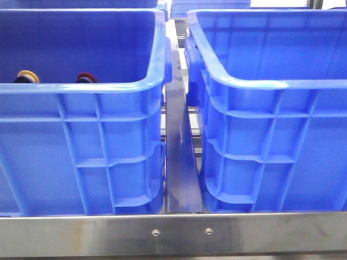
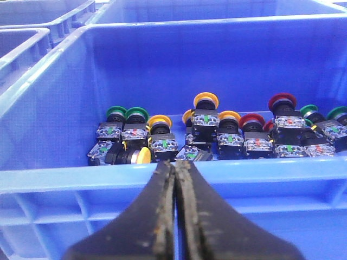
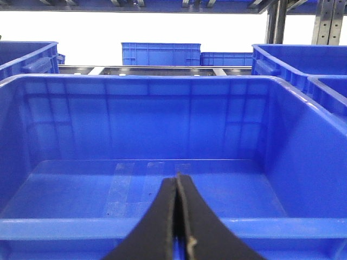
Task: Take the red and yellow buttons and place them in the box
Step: 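Lower the left gripper into the button crate toward a yellow button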
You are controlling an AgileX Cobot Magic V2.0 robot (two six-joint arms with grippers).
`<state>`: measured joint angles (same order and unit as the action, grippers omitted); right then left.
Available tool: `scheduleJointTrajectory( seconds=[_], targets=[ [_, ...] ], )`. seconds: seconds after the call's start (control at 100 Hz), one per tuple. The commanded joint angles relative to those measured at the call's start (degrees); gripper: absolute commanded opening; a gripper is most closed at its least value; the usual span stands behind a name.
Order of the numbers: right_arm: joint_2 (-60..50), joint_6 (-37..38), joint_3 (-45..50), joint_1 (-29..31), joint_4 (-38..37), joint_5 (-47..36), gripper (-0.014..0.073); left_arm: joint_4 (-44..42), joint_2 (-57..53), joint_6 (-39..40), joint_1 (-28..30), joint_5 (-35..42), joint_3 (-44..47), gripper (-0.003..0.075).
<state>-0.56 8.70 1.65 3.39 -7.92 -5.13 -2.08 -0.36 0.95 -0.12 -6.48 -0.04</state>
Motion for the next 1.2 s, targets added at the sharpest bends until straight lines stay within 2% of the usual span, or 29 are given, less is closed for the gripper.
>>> scheduleJointTrajectory(
  seconds=[0.0, 0.24, 0.41, 0.66, 0.76, 1.02, 1.19],
  targets=[
    [-1.2, 0.0, 0.3, 0.1, -0.3, -4.3, -0.0058, 0.4, -1.7, 0.4, 0.0, 5.0, 1.2, -0.0020],
    [-1.2, 0.0, 0.3, 0.1, -0.3, -4.3, -0.0058, 0.0, -1.7, 0.4, 0.0, 5.1, 1.2, -0.0020],
    [-1.2, 0.0, 0.3, 0.1, -0.3, -4.3, -0.0058, -0.1, -1.7, 0.4, 0.0, 8.1, 0.9, -0.0020],
    [-1.2, 0.0, 0.3, 0.1, -0.3, -4.3, -0.0058, 0.1, -1.7, 0.4, 0.0, 7.7, -4.5, -0.0020],
    [-1.2, 0.0, 0.3, 0.1, -0.3, -4.3, -0.0058, 0.1, -1.7, 0.4, 0.0, 4.7, -9.0, -0.0020],
    [-1.2, 0.0, 0.3, 0.1, -0.3, -4.3, -0.0058, 0.1, 5.4, 0.4, 0.0, -10.2, -21.8, -0.0020],
    [-1.2, 0.0, 0.3, 0.1, -0.3, -4.3, -0.0058, 0.1, 14.8, 0.2, 0.0, -11.9, -27.9, -0.0020]
  ],
)
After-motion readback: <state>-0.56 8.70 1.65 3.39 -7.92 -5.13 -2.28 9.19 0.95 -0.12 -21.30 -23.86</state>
